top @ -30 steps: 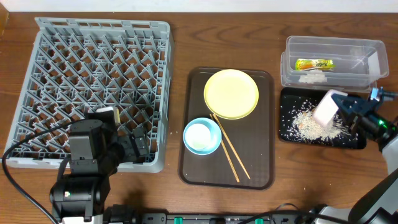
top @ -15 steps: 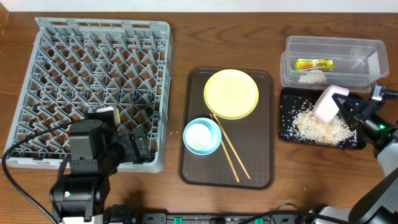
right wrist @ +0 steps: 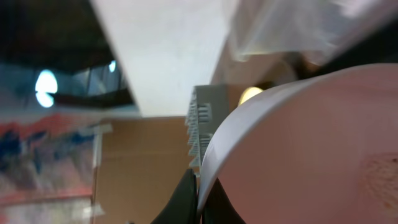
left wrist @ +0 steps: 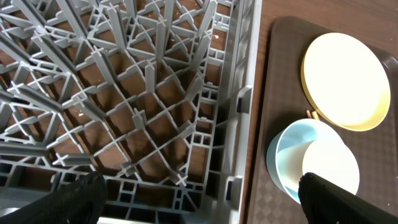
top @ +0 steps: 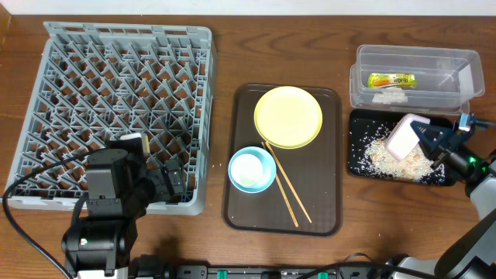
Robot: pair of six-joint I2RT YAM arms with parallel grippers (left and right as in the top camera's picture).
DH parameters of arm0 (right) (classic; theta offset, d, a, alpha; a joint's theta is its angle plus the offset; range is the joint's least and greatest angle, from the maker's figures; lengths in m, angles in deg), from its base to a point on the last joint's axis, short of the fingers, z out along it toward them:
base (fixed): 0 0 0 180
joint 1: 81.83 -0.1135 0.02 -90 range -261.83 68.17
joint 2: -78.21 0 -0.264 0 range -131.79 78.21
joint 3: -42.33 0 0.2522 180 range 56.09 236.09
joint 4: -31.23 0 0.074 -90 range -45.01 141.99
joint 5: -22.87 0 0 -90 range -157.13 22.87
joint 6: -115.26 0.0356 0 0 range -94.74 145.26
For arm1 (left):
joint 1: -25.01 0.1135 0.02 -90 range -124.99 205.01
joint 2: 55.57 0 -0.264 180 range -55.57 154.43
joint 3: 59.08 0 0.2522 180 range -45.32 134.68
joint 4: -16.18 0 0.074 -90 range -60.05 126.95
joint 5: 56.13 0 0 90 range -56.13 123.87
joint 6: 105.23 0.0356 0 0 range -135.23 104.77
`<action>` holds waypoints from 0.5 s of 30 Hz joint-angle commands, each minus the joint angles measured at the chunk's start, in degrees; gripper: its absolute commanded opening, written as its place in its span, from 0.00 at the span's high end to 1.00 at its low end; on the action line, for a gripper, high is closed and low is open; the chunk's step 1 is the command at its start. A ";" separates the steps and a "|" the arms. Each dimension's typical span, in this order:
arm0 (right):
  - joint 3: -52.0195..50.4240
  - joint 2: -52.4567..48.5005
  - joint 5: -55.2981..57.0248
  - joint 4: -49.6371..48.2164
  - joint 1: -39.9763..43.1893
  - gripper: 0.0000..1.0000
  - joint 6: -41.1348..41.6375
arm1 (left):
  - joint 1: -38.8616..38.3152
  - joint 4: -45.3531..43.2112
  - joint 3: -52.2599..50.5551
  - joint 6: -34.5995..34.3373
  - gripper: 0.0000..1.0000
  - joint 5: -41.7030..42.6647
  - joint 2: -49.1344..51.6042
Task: Sort waste into correct bins and load items into the dishwasher
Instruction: 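Tilt the pink bowl to dump the rice onto the black tray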
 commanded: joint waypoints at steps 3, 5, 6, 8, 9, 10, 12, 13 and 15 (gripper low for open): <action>-0.11 0.35 5.77 3.76 0.20 0.99 1.88 | 0.04 0.11 0.94 -0.76 0.00 0.17 0.00; -0.11 0.35 3.34 1.86 0.20 0.99 1.33 | 0.04 0.11 0.94 -0.76 0.00 0.17 0.00; -0.11 0.35 1.68 0.13 0.20 0.99 0.83 | 0.04 0.11 0.94 -0.76 0.00 0.17 0.00; -0.11 0.35 -2.51 -5.09 0.20 0.99 0.26 | 0.04 0.11 0.94 -0.76 0.00 0.17 0.00; -0.11 0.35 -3.41 -6.93 0.20 0.99 0.33 | 0.04 0.11 0.94 -0.76 0.00 0.17 0.00; -0.11 0.35 -3.34 -7.69 0.20 0.99 0.33 | 0.04 0.11 0.94 -0.76 0.00 0.17 0.00; -0.11 0.35 -1.07 -6.51 0.20 0.99 0.42 | 0.04 0.11 0.94 -0.76 0.00 0.15 0.00; -0.11 0.35 -0.15 -5.20 0.20 0.99 0.87 | 0.04 0.11 0.94 -0.76 0.00 0.17 0.00; -0.11 0.35 -0.90 -4.94 0.20 0.99 0.76 | 0.04 0.13 0.94 -0.76 0.00 0.17 0.00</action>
